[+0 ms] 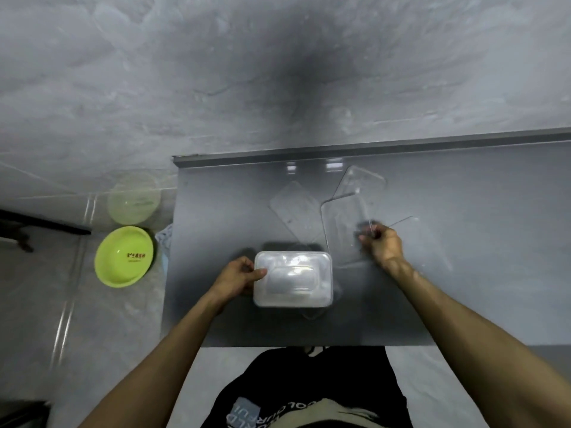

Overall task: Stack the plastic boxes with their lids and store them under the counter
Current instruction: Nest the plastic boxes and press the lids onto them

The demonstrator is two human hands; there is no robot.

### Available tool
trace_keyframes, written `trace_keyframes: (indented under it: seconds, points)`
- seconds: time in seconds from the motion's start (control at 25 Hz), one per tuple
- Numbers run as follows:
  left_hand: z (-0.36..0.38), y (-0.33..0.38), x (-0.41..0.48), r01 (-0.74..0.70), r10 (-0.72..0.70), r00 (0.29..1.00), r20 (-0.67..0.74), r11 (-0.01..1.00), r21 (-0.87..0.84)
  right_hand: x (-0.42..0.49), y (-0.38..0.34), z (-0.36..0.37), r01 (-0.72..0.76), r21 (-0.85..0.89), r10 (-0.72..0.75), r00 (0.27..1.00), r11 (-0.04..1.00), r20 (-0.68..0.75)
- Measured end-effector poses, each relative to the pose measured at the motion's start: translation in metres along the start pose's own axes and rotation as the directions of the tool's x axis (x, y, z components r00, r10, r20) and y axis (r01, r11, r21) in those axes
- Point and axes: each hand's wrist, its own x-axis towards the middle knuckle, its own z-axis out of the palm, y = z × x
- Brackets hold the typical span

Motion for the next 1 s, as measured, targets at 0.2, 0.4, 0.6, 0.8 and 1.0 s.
trace_keyframes:
  seconds: [0.2, 0.4, 0.6, 0.8, 1.0]
  points:
    - [0.032, 0.020, -0.001, -0.016, 0.015, 0.997, 0.078, 1.000, 0.017, -0.037, -0.016, -0.059, 0.005, 0.313, 0.007, 0.999, 0.950, -0.036]
    - [0.085, 0.046, 0.004, -0.029, 0.020, 0.985, 0.171, 0.998, 0.051, -0.066, -0.021, -0.100, 0.126, 0.227, -0.072, 0.970, 0.966, -0.233]
    - [0.131, 0.060, 0.006, -0.014, 0.001, 0.982, 0.187, 0.997, 0.070, -0.086, -0.010, -0.120, 0.240, 0.065, -0.204, 0.917, 0.969, -0.344]
    - [0.134, 0.060, 0.008, -0.006, -0.005, 0.990, 0.144, 0.997, 0.074, -0.094, -0.003, -0.112, 0.360, -0.128, -0.382, 0.873, 0.924, -0.304]
    - [0.115, 0.076, -0.004, -0.229, 0.250, 0.966, -0.066, 0.946, 0.231, -0.100, -0.009, -0.096, 0.554, -0.421, -0.658, 0.738, 0.718, -0.151]
